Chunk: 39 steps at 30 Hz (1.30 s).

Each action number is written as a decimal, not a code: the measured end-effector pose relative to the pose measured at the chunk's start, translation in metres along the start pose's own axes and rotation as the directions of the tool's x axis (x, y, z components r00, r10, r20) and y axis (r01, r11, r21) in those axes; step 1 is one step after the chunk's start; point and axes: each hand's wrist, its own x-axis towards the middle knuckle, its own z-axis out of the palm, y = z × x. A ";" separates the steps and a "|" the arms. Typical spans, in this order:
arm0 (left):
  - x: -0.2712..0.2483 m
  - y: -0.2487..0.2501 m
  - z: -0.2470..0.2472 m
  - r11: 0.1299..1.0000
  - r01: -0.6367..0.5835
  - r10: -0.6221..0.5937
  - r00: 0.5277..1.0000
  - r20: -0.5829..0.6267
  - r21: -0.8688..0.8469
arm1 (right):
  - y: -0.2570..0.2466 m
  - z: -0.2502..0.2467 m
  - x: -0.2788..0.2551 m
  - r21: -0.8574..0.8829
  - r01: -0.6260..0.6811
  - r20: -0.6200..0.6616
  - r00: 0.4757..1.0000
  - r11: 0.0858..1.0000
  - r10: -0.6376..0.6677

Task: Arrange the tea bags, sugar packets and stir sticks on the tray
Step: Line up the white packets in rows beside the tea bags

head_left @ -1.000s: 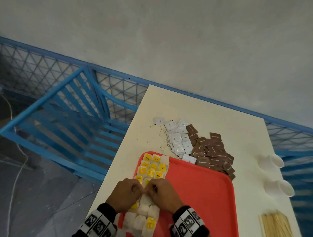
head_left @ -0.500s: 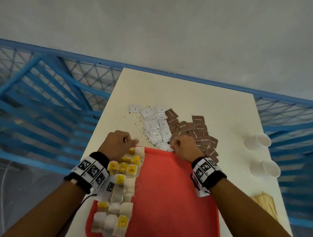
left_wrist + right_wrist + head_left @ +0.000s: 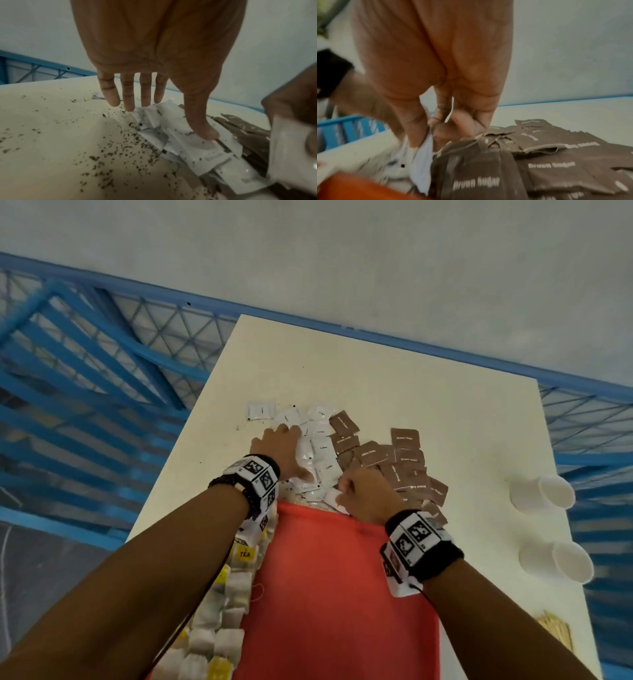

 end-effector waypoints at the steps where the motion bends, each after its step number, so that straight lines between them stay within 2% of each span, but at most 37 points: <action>1: 0.003 0.001 0.003 1.000 -0.005 0.004 1.000 0.010 0.026 | 0.000 -0.006 0.001 0.046 -0.008 -0.012 1.000 0.999 0.008; 5: 0.008 0.001 0.012 1.000 -0.016 0.016 1.000 -0.003 -0.007 | -0.006 -0.016 0.021 0.235 -0.046 -0.102 0.992 0.971 0.071; 9: 0.005 0.003 0.020 0.999 -0.001 -0.001 0.999 -0.032 -0.054 | -0.015 0.008 0.037 0.158 -0.158 -0.113 0.978 0.975 0.176; 11: 0.003 0.002 0.022 0.992 0.000 -0.001 1.000 -0.010 -0.128 | -0.014 0.016 0.037 0.158 -0.185 -0.135 0.969 0.970 0.207; 15: 0.000 -0.004 0.021 0.974 -0.048 0.062 0.996 0.057 -0.221 | -0.007 0.011 0.036 0.138 -0.141 -0.190 0.968 0.980 0.166; 18: -0.006 -0.009 0.007 0.931 -0.058 0.073 0.997 0.026 -0.361 | -0.003 -0.006 0.028 0.118 -0.049 -0.219 0.973 0.992 0.074; 20: -0.013 -0.011 -0.003 0.854 -0.013 0.041 0.998 0.042 -0.520 | 0.001 -0.021 0.019 0.222 -0.051 -0.191 0.977 0.974 0.094; 22: -0.019 -0.013 -0.010 0.664 0.077 0.014 0.993 0.115 -0.744 | 0.007 -0.035 0.010 0.393 -0.085 -0.122 0.982 0.916 0.143; 24: -0.027 -0.013 -0.015 0.494 0.121 0.048 0.985 0.166 -0.861 | 0.007 -0.041 0.000 0.576 -0.088 -0.045 0.989 0.813 0.138; 27: -0.041 0.001 -0.020 0.441 0.078 0.163 0.973 0.165 -0.894 | -0.007 -0.040 -0.012 0.770 -0.043 -0.027 0.995 0.637 0.099; 29: -0.053 0.016 -0.023 0.432 0.061 0.235 0.956 0.177 -0.900 | -0.019 -0.035 -0.017 0.774 -0.009 -0.074 0.992 0.633 0.104; 31: -0.066 0.028 -0.026 0.374 0.101 0.270 0.939 0.212 -0.922 | -0.027 -0.030 -0.025 0.753 0.021 -0.138 0.982 0.657 0.126; 33: -0.082 0.033 -0.027 0.256 0.194 0.260 0.930 0.261 -0.947 | -0.030 -0.026 -0.040 0.754 0.037 -0.173 0.974 0.656 0.145; 35: -0.101 0.032 -0.021 0.158 0.266 0.266 0.916 0.301 -0.951 | -0.031 -0.021 -0.061 0.709 0.064 -0.210 0.970 0.702 0.124; 37: -0.123 0.030 -0.013 0.052 0.332 0.323 0.887 0.330 -0.942 | -0.032 -0.011 -0.086 0.627 0.102 -0.246 0.967 0.773 0.072; 39: -0.147 0.028 -0.002 -0.050 0.400 0.385 0.853 0.352 -0.915 | -0.034 0.003 -0.110 0.621 0.101 -0.230 0.971 0.777 0.057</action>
